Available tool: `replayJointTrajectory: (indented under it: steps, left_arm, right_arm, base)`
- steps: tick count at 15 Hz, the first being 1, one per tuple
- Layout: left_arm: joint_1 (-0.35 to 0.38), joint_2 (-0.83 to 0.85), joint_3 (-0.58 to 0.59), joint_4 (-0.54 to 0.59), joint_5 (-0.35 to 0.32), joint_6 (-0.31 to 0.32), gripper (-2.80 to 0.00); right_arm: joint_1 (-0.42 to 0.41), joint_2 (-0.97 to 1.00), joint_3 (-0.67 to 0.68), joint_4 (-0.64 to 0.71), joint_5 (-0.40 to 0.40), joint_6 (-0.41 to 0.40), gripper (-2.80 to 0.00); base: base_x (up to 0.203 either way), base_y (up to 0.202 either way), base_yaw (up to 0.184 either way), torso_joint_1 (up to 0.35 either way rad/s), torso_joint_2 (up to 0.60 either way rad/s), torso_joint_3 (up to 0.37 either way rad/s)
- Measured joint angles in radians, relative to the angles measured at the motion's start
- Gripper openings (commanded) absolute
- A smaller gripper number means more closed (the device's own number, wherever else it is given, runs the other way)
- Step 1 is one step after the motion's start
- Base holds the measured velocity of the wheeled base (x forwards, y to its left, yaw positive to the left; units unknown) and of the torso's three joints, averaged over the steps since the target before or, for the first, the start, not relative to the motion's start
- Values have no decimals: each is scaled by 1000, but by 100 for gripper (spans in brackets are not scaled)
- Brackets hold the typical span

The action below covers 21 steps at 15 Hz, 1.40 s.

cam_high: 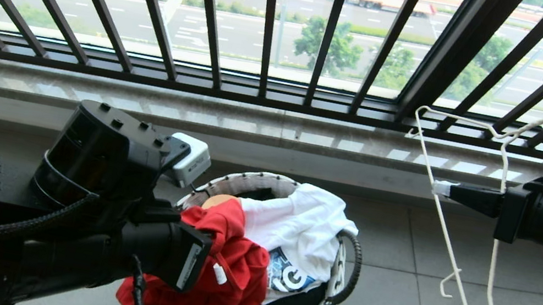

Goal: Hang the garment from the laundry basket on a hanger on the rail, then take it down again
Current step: Pick up clothes from the basket

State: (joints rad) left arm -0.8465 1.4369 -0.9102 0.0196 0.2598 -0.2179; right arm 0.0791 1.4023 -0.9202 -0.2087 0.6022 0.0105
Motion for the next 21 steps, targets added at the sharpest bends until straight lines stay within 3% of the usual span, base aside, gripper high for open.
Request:
replayJointTrajectory:
  steps: [5,8,11,13,16,18,21]
  left_arm:
    - [-116,-123,-72,-10,-33,15,-280]
    - [-86,-211,-67,-11,-211,-9,-280]
    - [105,-258,7,-19,-423,-11,-280]
    - [291,-257,82,-66,-604,3,-280]
    - [506,-150,205,-204,-866,94,-280]
    - [586,-46,255,-260,-962,208,-280]
    - [658,50,282,-269,-983,341,-280]
  right_arm:
    - [0,2,-3,0,0,5,-280]
    - [-2,2,-11,0,-1,29,-280]
    - [-5,5,-12,0,-1,29,-280]
    - [-6,9,-13,0,-1,28,-280]
    - [-6,15,-13,0,-1,28,-280]
    - [-7,19,-13,0,-1,28,-280]
    - [-16,23,-17,0,-1,28,-280]
  base:
    - [0,0,0,0,0,0]
    - [0,0,0,0,0,0]
    - [0,0,0,0,0,0]
    - [0,0,0,0,0,0]
    - [0,0,0,0,0,0]
    - [0,0,0,0,0,0]
    - [0,0,0,0,0,0]
